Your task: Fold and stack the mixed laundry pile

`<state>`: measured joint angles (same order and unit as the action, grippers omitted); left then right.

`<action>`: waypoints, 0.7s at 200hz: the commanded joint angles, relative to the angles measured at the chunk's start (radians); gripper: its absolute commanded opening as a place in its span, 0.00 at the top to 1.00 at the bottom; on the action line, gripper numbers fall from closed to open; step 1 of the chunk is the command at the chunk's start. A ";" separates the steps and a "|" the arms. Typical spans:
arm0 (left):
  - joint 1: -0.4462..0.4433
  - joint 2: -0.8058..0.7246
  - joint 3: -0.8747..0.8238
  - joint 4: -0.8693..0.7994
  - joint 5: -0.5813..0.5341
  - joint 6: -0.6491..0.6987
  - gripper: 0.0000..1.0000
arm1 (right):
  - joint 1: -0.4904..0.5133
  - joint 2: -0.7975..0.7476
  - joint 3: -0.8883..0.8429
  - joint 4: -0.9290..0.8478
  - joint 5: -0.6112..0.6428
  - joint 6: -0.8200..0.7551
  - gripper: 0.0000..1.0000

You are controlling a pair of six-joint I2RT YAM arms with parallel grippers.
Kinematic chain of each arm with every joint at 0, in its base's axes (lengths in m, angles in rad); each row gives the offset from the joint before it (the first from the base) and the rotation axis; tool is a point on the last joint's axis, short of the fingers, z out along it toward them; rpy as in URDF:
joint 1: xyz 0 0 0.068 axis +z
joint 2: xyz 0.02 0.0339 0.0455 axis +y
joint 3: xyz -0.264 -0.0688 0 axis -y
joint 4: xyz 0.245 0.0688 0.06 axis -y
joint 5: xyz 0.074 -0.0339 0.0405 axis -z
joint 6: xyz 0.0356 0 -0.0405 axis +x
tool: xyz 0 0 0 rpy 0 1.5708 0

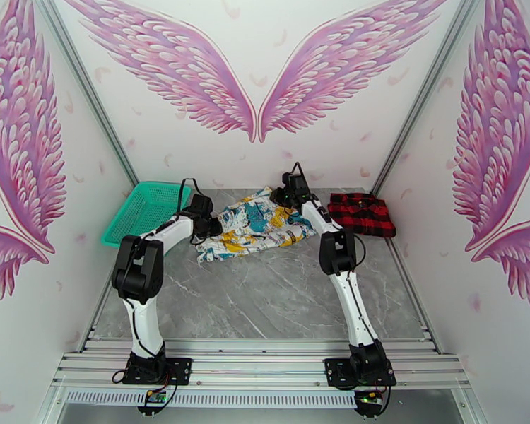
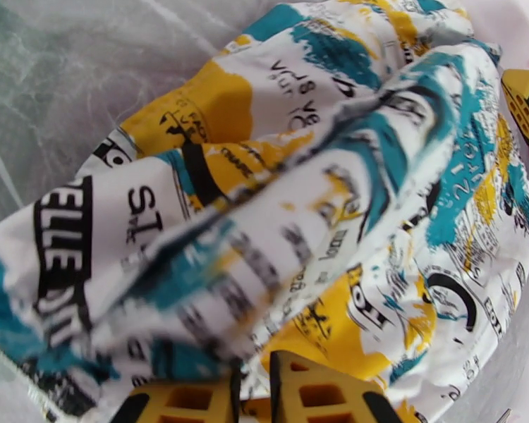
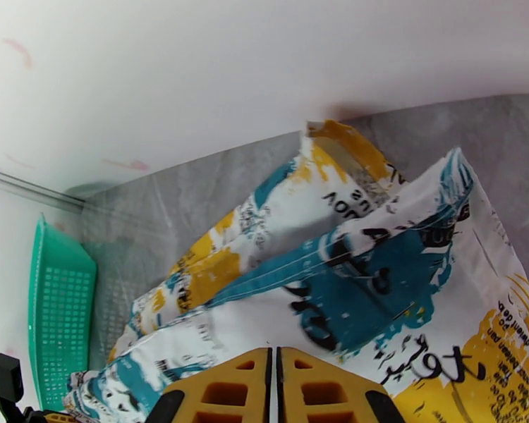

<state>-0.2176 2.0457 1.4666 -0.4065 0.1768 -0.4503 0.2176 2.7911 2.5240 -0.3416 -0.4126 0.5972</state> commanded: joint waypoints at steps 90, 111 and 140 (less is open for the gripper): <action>0.088 0.031 -0.083 0.270 0.120 -0.056 0.62 | -0.098 0.036 0.141 0.108 -0.007 0.148 0.69; 0.073 -0.056 -0.090 0.231 0.114 -0.031 0.53 | -0.107 -0.073 0.105 -0.027 -0.037 0.031 0.68; 0.055 -0.212 -0.109 0.096 0.051 0.004 0.45 | -0.083 -0.289 -0.145 -0.078 -0.071 -0.118 0.64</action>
<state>-0.1478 2.0258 1.3781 -0.2115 0.2665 -0.4812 0.1013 2.7510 2.5305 -0.3435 -0.4229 0.6479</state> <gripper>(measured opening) 0.527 0.334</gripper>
